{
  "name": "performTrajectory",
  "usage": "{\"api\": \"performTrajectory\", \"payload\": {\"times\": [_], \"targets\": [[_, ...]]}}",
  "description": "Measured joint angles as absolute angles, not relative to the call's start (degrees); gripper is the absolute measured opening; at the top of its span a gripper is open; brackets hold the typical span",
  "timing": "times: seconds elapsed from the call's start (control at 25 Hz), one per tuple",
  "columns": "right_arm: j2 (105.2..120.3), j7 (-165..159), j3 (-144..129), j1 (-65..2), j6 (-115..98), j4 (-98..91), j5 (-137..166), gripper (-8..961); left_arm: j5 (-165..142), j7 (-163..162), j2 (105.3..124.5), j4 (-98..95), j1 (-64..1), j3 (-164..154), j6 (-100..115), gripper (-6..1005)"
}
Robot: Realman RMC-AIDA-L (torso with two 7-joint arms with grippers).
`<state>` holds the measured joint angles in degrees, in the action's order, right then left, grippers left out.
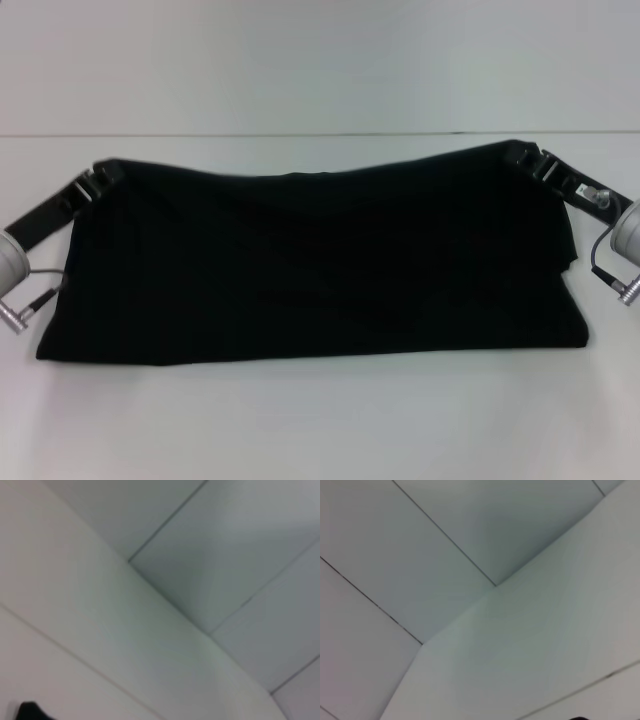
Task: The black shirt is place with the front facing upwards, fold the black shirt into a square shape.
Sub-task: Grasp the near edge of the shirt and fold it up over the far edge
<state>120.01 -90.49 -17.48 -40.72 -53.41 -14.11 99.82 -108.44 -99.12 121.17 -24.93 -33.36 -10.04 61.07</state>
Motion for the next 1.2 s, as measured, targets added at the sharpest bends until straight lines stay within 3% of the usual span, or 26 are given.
{"api": "performTrajectory", "payload": {"times": [1.2], "targets": [[120.42,-69.3,-17.1,-46.6,-40.8,-6.9,81.5,110,-77.8,-63.2,123.98,-13.8,-42.5,-10.1,42.9,186]]}}
